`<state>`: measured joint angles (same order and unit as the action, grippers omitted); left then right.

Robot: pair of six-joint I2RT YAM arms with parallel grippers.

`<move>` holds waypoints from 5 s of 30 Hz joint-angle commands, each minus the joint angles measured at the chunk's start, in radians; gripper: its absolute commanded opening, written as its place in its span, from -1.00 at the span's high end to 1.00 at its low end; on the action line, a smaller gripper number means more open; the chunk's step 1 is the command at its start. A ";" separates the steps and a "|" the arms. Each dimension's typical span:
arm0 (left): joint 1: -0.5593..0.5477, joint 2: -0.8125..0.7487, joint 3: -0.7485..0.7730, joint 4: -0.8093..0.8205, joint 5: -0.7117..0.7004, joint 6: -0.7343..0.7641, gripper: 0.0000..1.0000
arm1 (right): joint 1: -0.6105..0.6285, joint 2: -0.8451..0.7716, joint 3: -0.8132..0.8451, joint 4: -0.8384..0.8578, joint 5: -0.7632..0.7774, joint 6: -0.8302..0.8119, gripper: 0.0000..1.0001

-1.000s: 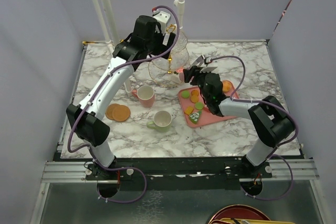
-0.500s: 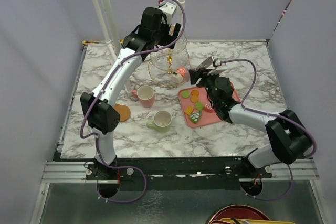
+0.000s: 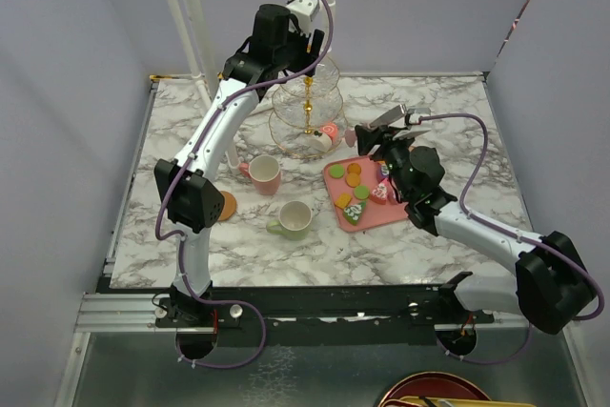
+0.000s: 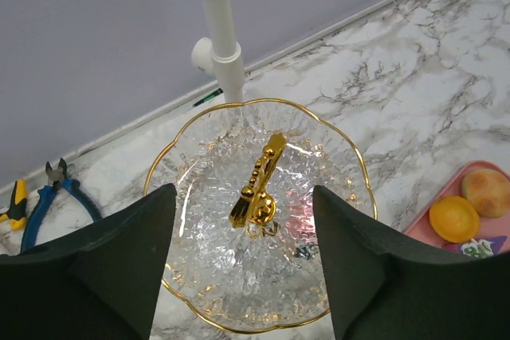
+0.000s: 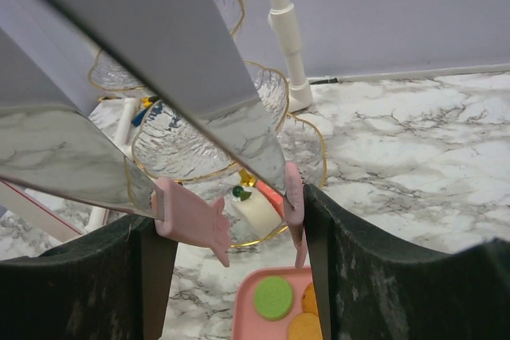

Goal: Serve the afternoon tea
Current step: Adjust the desert table at the center of the board.

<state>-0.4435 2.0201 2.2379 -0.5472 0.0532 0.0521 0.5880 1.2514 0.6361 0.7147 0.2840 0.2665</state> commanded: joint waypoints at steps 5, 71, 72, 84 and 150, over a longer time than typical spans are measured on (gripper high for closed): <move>-0.001 0.019 0.026 0.025 0.028 -0.111 -0.23 | 0.005 -0.070 -0.033 -0.053 0.067 -0.027 -0.21; -0.084 -0.087 -0.142 0.100 0.123 -0.451 0.33 | -0.066 -0.268 -0.129 -0.435 0.405 0.060 -0.37; -0.085 -0.088 -0.140 0.101 0.137 -0.449 0.33 | -0.066 -0.264 -0.123 -0.438 0.401 0.062 -0.38; -0.084 -0.240 -0.300 0.094 -0.044 -0.220 -0.38 | -0.068 -0.296 -0.122 -0.424 0.390 0.050 -0.39; -0.046 -0.068 -0.178 0.122 0.069 -0.058 -0.98 | -0.099 -0.313 -0.099 -0.420 0.330 0.033 -0.42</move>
<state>-0.5220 1.9732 2.0754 -0.4416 -0.0593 -0.1360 0.4953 0.9321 0.5114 0.2897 0.6292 0.3054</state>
